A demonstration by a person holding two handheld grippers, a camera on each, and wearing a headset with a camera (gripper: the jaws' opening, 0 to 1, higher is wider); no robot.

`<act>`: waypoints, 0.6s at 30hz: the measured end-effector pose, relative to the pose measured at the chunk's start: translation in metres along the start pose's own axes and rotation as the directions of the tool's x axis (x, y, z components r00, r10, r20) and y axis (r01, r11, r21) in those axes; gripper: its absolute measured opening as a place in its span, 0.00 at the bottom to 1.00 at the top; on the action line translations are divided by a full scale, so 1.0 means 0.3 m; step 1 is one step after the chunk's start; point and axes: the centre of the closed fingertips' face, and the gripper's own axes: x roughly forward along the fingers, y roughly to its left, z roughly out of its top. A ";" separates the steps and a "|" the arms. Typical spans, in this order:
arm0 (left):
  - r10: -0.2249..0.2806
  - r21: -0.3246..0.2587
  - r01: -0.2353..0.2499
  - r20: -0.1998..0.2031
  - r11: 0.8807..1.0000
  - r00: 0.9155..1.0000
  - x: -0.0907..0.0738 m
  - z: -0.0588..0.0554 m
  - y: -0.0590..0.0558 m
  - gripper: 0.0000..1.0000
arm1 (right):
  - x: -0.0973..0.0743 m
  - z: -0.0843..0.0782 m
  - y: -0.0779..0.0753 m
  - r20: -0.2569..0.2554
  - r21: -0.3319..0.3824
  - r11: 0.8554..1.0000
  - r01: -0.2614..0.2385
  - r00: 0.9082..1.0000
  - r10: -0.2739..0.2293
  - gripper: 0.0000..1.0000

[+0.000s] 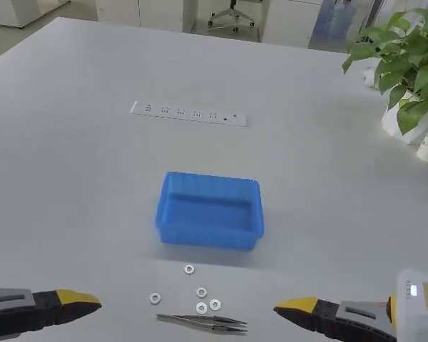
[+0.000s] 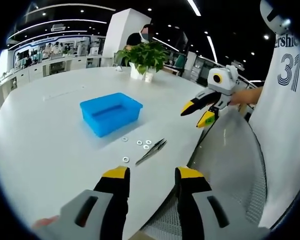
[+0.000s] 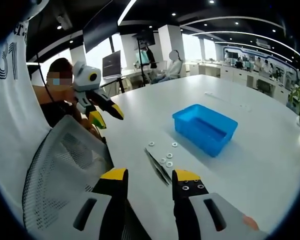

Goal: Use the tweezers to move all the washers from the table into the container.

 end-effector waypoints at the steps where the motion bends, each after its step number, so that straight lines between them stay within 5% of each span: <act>1: 0.011 0.010 -0.011 0.012 1.000 1.000 0.010 0.004 0.003 0.38 | 0.002 -0.003 0.000 -0.004 -0.001 1.000 0.001 1.000 -0.001 0.36; 10: -0.057 0.089 0.058 -0.013 0.994 0.998 0.077 0.005 -0.031 0.46 | 0.026 -0.008 -0.016 -0.022 -0.010 1.000 -0.007 1.000 0.007 0.36; 16: -0.051 0.134 0.055 -0.031 0.990 0.998 0.105 0.009 0.004 0.43 | 0.102 -0.022 -0.019 -0.087 -0.086 0.994 -0.070 0.994 0.063 0.36; 18: -0.016 0.177 0.016 -0.004 0.984 1.000 0.128 0.015 0.038 0.40 | 0.143 -0.037 -0.019 -0.127 -0.105 0.989 -0.102 0.988 0.089 0.36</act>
